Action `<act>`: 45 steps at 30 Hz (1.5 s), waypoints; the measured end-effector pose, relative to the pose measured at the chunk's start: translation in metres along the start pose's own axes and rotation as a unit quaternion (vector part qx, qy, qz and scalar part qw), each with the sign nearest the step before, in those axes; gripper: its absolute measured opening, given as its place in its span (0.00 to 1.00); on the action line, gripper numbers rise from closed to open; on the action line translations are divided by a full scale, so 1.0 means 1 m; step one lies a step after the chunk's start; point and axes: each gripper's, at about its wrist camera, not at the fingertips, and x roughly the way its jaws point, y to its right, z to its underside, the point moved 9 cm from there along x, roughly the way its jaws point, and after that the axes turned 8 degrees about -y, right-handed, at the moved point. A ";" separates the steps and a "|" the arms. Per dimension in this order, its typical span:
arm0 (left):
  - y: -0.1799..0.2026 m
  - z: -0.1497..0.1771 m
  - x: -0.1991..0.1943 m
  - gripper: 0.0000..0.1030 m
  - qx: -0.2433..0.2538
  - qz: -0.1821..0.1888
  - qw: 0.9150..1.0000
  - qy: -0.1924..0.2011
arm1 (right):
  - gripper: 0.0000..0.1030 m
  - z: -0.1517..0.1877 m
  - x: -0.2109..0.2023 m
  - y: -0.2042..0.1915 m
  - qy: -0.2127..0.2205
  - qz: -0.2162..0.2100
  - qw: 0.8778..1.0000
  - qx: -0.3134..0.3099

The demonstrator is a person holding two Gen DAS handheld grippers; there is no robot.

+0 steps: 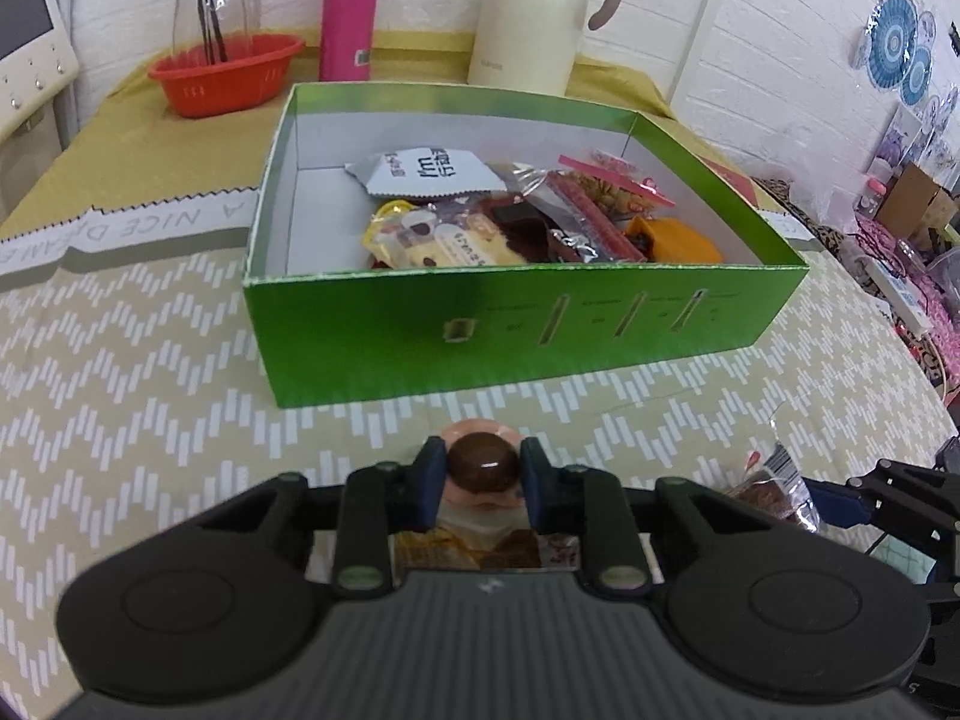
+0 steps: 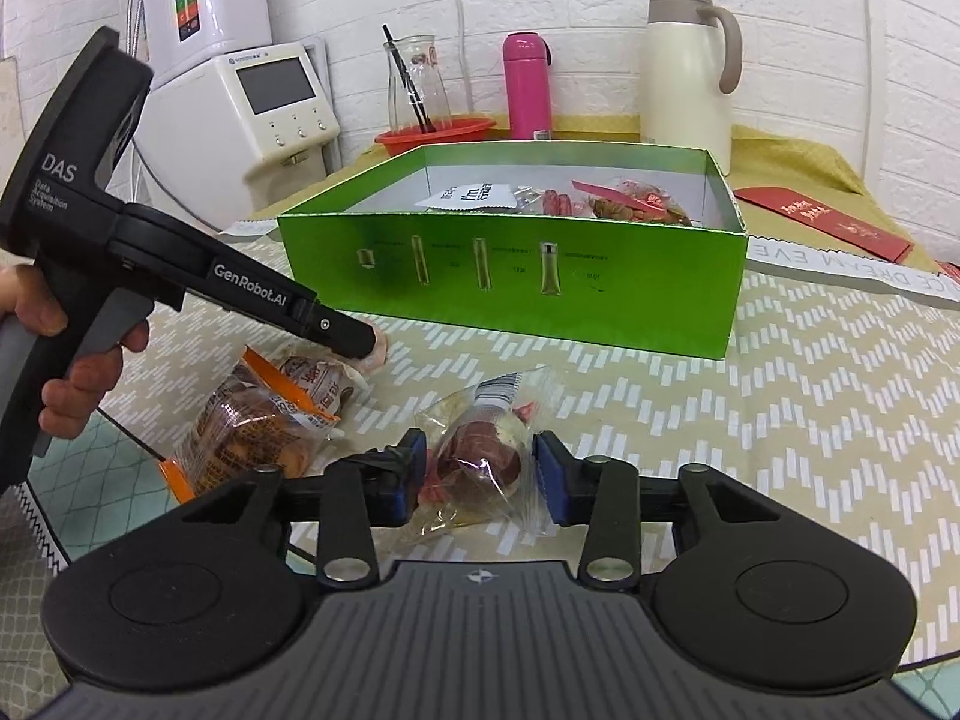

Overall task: Organize snacks
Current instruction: 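Carry the chocolate ball into the green box and open the right gripper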

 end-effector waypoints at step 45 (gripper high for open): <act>-0.044 -0.101 -0.021 0.22 -0.063 0.017 0.994 0.085 | 0.63 -0.132 0.080 0.000 0.074 -0.032 0.996 0.031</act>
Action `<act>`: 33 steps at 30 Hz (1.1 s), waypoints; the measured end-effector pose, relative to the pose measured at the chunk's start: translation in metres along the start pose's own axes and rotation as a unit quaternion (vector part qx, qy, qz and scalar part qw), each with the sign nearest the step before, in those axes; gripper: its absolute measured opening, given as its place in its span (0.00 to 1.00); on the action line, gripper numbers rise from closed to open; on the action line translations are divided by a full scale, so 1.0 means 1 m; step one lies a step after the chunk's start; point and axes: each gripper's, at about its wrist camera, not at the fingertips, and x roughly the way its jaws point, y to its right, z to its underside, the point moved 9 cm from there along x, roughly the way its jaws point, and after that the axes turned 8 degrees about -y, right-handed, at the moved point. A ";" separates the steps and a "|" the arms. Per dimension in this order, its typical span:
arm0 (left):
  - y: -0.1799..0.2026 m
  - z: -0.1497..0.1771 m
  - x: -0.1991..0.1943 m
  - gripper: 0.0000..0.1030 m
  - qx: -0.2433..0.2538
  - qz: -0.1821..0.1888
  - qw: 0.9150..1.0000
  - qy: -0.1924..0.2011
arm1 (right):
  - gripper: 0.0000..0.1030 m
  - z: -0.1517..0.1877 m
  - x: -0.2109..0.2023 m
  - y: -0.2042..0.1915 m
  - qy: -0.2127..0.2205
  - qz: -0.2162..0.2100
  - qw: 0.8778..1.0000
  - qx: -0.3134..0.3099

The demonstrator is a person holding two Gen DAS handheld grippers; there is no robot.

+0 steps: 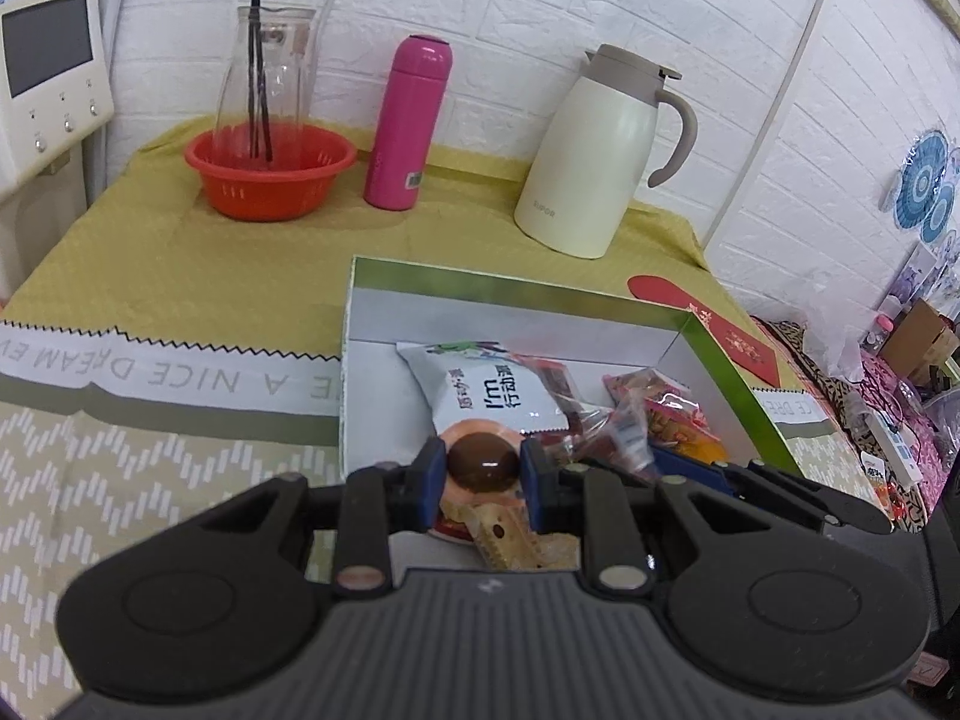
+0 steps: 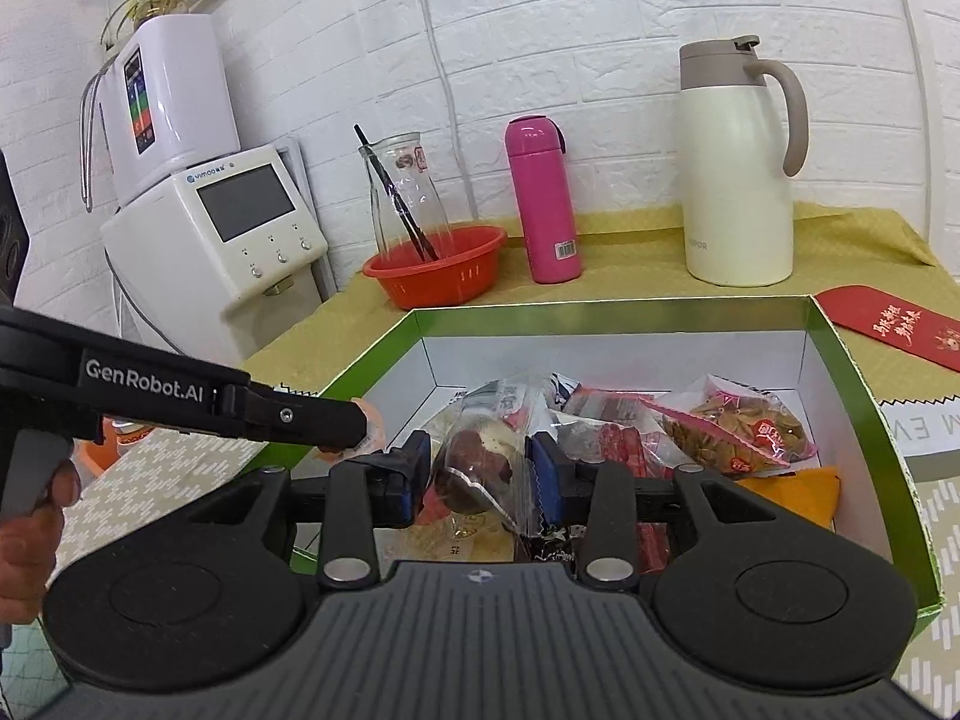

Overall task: Organize snacks
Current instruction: 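Carry the chocolate ball into the green box and open the right gripper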

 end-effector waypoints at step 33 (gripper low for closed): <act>0.033 0.049 -0.096 0.91 0.014 -0.061 0.995 0.081 | 1.00 0.032 -0.101 -0.016 0.027 0.017 0.997 -0.065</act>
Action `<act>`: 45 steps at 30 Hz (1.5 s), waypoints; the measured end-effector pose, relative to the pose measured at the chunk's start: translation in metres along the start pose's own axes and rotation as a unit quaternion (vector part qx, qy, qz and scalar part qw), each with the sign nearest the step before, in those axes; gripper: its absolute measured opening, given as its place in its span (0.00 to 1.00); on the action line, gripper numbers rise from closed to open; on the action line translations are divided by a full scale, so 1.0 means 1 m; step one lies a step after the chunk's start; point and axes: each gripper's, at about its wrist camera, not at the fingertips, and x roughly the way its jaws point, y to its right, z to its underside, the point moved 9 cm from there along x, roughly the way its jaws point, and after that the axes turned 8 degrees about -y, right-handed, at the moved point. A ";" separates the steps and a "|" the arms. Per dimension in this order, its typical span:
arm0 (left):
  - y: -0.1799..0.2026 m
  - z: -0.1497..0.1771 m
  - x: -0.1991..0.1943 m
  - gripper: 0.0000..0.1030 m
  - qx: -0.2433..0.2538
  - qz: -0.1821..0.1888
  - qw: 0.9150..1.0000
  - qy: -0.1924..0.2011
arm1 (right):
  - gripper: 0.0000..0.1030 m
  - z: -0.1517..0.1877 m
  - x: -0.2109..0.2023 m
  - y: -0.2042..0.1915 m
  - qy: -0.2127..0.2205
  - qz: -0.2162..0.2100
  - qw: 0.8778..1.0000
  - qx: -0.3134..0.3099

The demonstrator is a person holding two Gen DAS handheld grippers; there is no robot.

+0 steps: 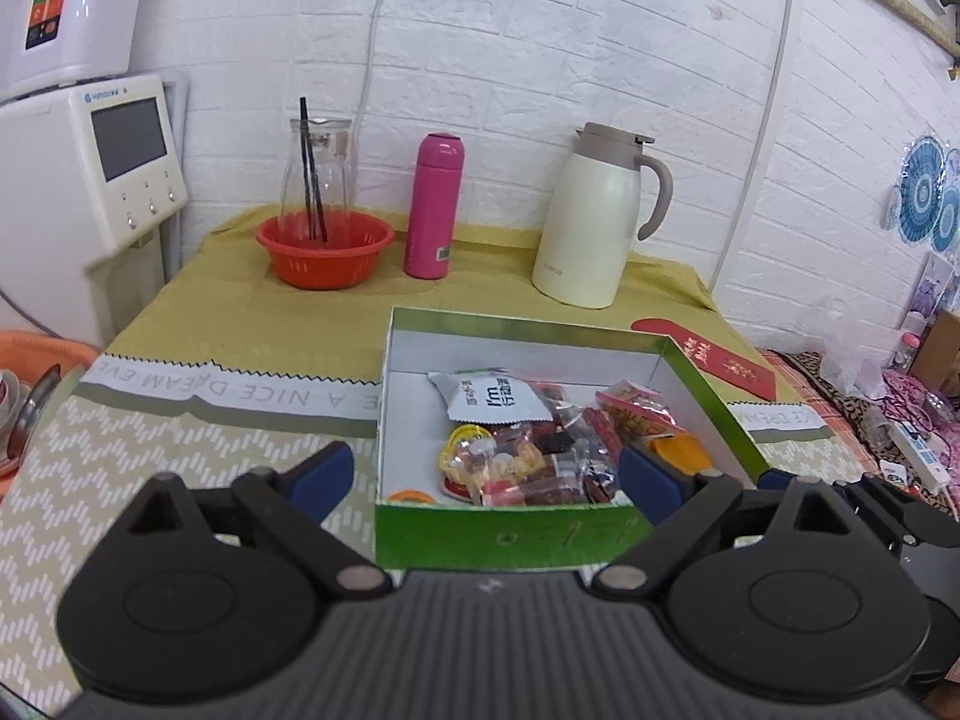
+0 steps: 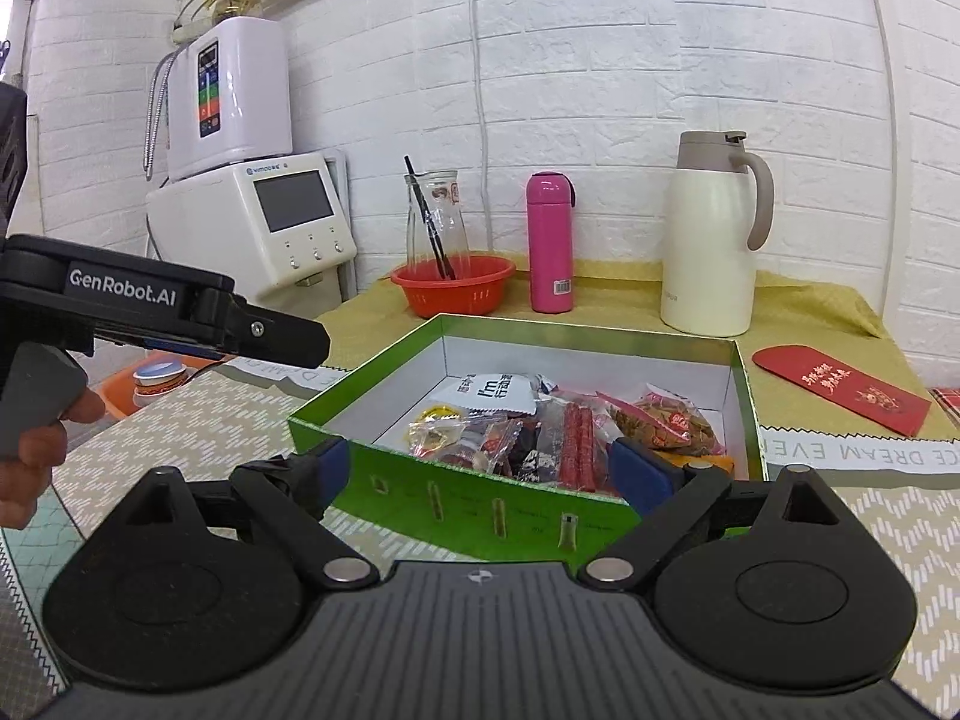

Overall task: Organize snacks
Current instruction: 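Carry the chocolate ball into the green box and open the right gripper, then grasp the cookie packet with orange strip with the right gripper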

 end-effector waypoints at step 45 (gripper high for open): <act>0.082 0.166 -0.022 0.50 0.043 0.203 0.967 -0.149 | 0.76 0.135 -0.064 -0.063 -0.107 -0.027 0.994 0.007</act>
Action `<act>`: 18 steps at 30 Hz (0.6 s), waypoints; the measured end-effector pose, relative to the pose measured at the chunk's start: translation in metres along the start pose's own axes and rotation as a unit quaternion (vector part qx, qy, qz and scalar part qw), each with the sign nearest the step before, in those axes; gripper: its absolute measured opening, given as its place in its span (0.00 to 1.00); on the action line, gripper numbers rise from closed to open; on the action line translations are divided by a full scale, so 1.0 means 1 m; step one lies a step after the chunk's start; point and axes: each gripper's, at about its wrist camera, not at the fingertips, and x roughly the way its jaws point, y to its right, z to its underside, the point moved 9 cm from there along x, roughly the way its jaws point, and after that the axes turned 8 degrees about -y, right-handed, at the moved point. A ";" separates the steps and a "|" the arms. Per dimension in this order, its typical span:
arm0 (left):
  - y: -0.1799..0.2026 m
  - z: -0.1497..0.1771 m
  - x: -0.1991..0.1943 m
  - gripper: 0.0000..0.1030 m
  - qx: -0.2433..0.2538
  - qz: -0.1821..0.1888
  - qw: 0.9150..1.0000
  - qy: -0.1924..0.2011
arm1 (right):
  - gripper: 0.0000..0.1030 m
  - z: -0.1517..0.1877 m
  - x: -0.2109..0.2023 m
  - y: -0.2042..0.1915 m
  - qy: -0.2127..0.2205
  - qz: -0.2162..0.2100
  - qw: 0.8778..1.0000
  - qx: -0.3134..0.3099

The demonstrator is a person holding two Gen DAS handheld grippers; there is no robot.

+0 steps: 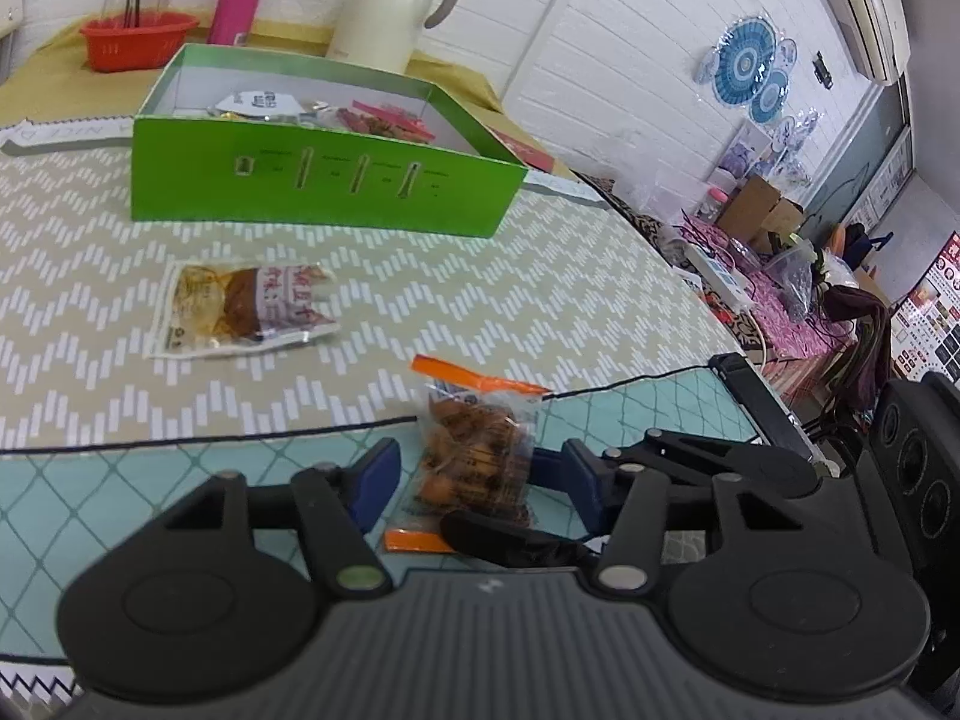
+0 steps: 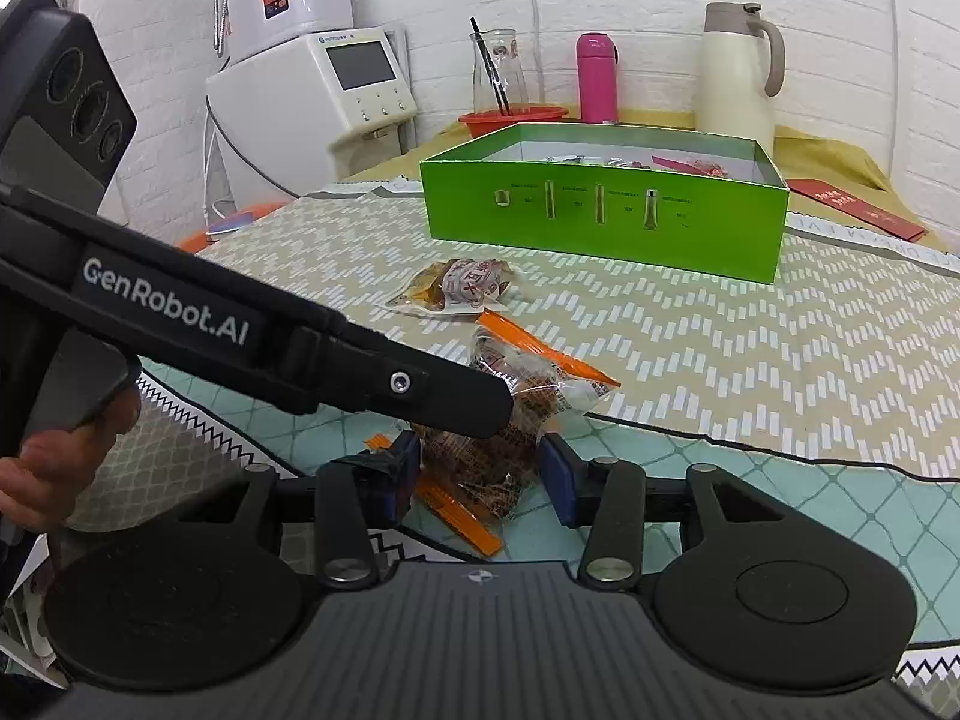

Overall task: Organize snacks
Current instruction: 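Grasp the cookie packet with orange strip with the right gripper, then carry the cookie packet into the green box and open the right gripper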

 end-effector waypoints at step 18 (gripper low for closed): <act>-0.001 0.009 0.012 0.41 0.015 -0.004 1.000 -0.018 | 0.76 0.004 -0.004 0.000 -0.004 0.013 1.000 0.006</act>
